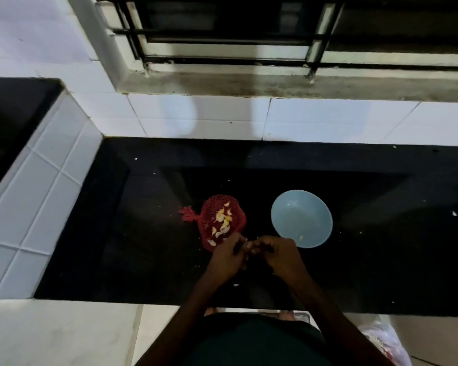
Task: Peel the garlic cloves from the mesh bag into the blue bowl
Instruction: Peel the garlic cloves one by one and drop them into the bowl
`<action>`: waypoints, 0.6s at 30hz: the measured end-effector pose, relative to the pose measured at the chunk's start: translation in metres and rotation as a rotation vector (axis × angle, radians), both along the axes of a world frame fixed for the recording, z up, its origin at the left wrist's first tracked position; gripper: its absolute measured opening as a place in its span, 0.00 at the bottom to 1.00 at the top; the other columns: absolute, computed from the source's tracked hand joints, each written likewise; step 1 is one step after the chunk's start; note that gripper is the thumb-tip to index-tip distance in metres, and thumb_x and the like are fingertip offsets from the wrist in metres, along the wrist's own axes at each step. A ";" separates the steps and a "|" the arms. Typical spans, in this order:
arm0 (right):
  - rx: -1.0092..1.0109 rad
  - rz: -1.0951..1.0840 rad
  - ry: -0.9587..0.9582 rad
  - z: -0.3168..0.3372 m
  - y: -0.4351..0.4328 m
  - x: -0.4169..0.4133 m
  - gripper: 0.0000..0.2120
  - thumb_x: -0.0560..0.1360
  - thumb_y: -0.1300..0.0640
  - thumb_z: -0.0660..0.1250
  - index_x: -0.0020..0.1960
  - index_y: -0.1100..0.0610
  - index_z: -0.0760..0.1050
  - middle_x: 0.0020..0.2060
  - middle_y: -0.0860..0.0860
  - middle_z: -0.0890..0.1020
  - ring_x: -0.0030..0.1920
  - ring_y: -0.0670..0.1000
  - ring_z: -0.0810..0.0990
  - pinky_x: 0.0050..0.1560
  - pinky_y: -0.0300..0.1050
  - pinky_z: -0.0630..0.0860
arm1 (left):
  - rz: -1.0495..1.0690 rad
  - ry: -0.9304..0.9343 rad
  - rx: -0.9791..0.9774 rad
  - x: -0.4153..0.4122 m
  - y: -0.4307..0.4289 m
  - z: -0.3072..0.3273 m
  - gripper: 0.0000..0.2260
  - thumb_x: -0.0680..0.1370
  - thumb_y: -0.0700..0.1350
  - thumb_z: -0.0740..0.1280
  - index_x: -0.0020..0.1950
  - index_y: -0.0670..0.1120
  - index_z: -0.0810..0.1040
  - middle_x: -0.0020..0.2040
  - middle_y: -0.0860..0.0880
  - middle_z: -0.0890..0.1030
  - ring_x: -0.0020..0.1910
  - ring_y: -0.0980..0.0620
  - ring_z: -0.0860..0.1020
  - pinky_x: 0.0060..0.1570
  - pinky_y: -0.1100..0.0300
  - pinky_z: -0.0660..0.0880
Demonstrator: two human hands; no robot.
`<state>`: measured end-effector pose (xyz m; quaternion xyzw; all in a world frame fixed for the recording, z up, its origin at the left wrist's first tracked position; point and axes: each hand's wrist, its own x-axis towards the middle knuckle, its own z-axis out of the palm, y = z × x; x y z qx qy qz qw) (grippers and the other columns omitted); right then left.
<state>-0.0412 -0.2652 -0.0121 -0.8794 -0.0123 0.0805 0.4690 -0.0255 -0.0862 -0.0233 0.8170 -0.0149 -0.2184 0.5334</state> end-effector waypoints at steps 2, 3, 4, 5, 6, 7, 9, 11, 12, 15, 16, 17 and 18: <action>0.047 -0.024 0.026 0.001 -0.010 -0.006 0.07 0.74 0.59 0.75 0.49 0.49 0.87 0.43 0.41 0.87 0.45 0.39 0.85 0.47 0.34 0.79 | -0.021 -0.006 -0.019 -0.005 -0.009 0.000 0.07 0.85 0.45 0.63 0.50 0.44 0.76 0.38 0.47 0.81 0.31 0.56 0.80 0.33 0.65 0.75; 0.093 -0.057 0.048 0.002 -0.015 -0.009 0.06 0.74 0.59 0.75 0.49 0.50 0.87 0.43 0.43 0.87 0.45 0.41 0.85 0.47 0.35 0.79 | -0.030 -0.013 -0.024 -0.007 -0.014 0.000 0.06 0.85 0.44 0.63 0.50 0.44 0.76 0.37 0.48 0.81 0.30 0.56 0.79 0.33 0.65 0.74; 0.158 -0.103 0.087 0.003 -0.018 -0.011 0.05 0.74 0.60 0.75 0.49 0.53 0.87 0.43 0.45 0.87 0.44 0.44 0.86 0.46 0.36 0.80 | -0.031 -0.018 -0.024 -0.008 -0.019 -0.001 0.06 0.85 0.44 0.63 0.50 0.44 0.75 0.36 0.49 0.81 0.30 0.56 0.79 0.33 0.65 0.74; 0.247 -0.165 0.140 0.003 -0.022 -0.013 0.05 0.74 0.61 0.75 0.49 0.55 0.86 0.42 0.48 0.88 0.44 0.47 0.87 0.44 0.38 0.80 | -0.031 -0.020 -0.020 -0.009 -0.025 -0.001 0.06 0.85 0.44 0.63 0.50 0.44 0.75 0.36 0.49 0.81 0.30 0.55 0.80 0.33 0.65 0.74; 0.305 -0.224 0.182 0.003 -0.024 -0.015 0.05 0.73 0.64 0.75 0.48 0.58 0.85 0.41 0.51 0.87 0.43 0.50 0.87 0.43 0.39 0.80 | -0.029 -0.021 -0.015 -0.009 -0.029 0.000 0.06 0.85 0.43 0.62 0.50 0.44 0.75 0.36 0.48 0.81 0.31 0.53 0.80 0.33 0.63 0.75; 0.320 -0.262 0.206 0.002 -0.027 -0.016 0.06 0.73 0.65 0.75 0.48 0.58 0.83 0.40 0.52 0.87 0.42 0.50 0.87 0.41 0.40 0.80 | -0.032 -0.022 -0.010 -0.008 -0.034 -0.001 0.05 0.85 0.43 0.62 0.51 0.44 0.75 0.38 0.48 0.82 0.31 0.51 0.81 0.34 0.60 0.77; 0.177 -0.275 0.195 -0.001 -0.033 -0.020 0.06 0.72 0.64 0.74 0.46 0.55 0.81 0.39 0.49 0.86 0.41 0.45 0.85 0.41 0.36 0.78 | -0.048 -0.021 -0.005 -0.010 -0.042 -0.006 0.03 0.84 0.42 0.64 0.52 0.44 0.76 0.41 0.47 0.84 0.34 0.47 0.83 0.37 0.55 0.80; -0.071 -0.182 0.172 -0.008 -0.038 -0.025 0.05 0.73 0.61 0.72 0.44 0.51 0.80 0.40 0.46 0.85 0.43 0.41 0.82 0.44 0.35 0.73 | -0.041 -0.004 -0.020 -0.014 -0.046 -0.013 0.01 0.82 0.40 0.66 0.52 0.44 0.76 0.44 0.48 0.85 0.37 0.48 0.84 0.40 0.53 0.82; -0.152 -0.140 0.173 -0.012 -0.040 -0.028 0.05 0.73 0.61 0.71 0.44 0.52 0.80 0.42 0.46 0.84 0.45 0.42 0.82 0.45 0.36 0.72 | -0.025 0.009 -0.039 -0.017 -0.047 -0.015 0.00 0.82 0.39 0.67 0.52 0.44 0.76 0.44 0.48 0.85 0.38 0.48 0.85 0.40 0.53 0.83; -0.196 -0.083 0.186 -0.025 -0.050 -0.034 0.05 0.75 0.62 0.67 0.47 0.53 0.80 0.45 0.49 0.85 0.48 0.48 0.83 0.48 0.41 0.74 | 0.035 0.043 -0.098 -0.021 -0.050 -0.019 0.01 0.81 0.37 0.68 0.52 0.42 0.77 0.45 0.46 0.86 0.39 0.45 0.85 0.41 0.53 0.83; -0.190 -0.060 0.187 -0.025 -0.052 -0.034 0.05 0.76 0.60 0.67 0.48 0.52 0.80 0.46 0.48 0.85 0.49 0.48 0.82 0.50 0.42 0.75 | 0.059 0.059 -0.119 -0.022 -0.050 -0.019 0.02 0.81 0.37 0.69 0.52 0.42 0.78 0.44 0.45 0.86 0.38 0.45 0.85 0.40 0.54 0.82; -0.173 -0.035 0.187 -0.025 -0.054 -0.034 0.05 0.77 0.58 0.67 0.51 0.52 0.81 0.47 0.47 0.85 0.50 0.46 0.82 0.52 0.42 0.76 | 0.082 0.074 -0.141 -0.023 -0.051 -0.019 0.03 0.80 0.37 0.70 0.51 0.43 0.78 0.44 0.46 0.86 0.37 0.45 0.85 0.40 0.56 0.82; -0.151 -0.011 0.175 -0.025 -0.055 -0.033 0.05 0.78 0.55 0.68 0.52 0.51 0.82 0.48 0.46 0.84 0.50 0.43 0.81 0.53 0.39 0.75 | 0.099 0.090 -0.162 -0.023 -0.052 -0.019 0.03 0.79 0.37 0.71 0.51 0.44 0.78 0.44 0.46 0.87 0.37 0.47 0.85 0.40 0.57 0.81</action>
